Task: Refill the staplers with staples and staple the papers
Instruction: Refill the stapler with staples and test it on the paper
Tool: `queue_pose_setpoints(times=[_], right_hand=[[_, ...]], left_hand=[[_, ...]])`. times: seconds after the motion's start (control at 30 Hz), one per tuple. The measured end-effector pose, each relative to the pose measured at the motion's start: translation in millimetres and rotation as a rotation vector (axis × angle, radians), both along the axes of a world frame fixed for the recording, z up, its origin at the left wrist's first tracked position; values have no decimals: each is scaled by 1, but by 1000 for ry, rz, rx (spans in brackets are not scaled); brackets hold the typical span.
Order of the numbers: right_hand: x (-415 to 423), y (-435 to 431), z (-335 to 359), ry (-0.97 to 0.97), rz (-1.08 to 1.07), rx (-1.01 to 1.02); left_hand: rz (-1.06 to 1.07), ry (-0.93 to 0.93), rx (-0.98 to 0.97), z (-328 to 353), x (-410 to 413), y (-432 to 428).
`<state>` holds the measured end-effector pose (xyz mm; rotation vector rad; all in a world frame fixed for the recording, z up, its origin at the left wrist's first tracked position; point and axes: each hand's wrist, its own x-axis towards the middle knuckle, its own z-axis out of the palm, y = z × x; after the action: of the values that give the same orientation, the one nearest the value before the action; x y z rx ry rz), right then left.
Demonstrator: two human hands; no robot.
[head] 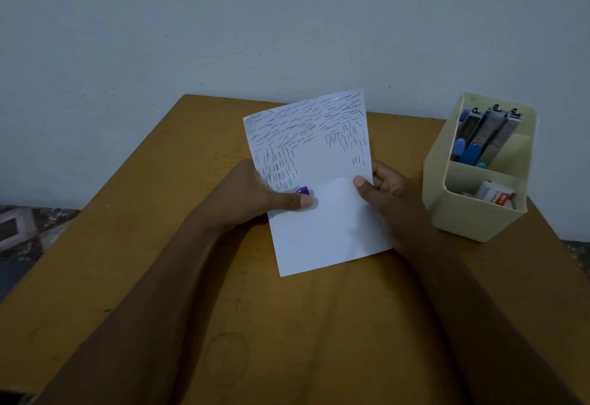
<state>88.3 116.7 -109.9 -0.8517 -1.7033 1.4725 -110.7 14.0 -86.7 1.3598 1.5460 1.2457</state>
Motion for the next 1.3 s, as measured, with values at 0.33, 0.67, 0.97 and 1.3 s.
queue_pose_setpoints(times=[0.33, 0.67, 0.97, 1.3], right_hand=[[1, 1, 0, -5, -22, 14], [2, 1, 0, 13, 0, -8], [2, -1, 0, 19, 10, -4], [1, 0, -1, 25, 22, 4]], left_hand=[[-68, 104, -87, 1, -11, -1], [-43, 80, -26, 0, -5, 0], [-26, -15, 26, -4, -1, 1], [-17, 2, 48, -4, 0, 0]])
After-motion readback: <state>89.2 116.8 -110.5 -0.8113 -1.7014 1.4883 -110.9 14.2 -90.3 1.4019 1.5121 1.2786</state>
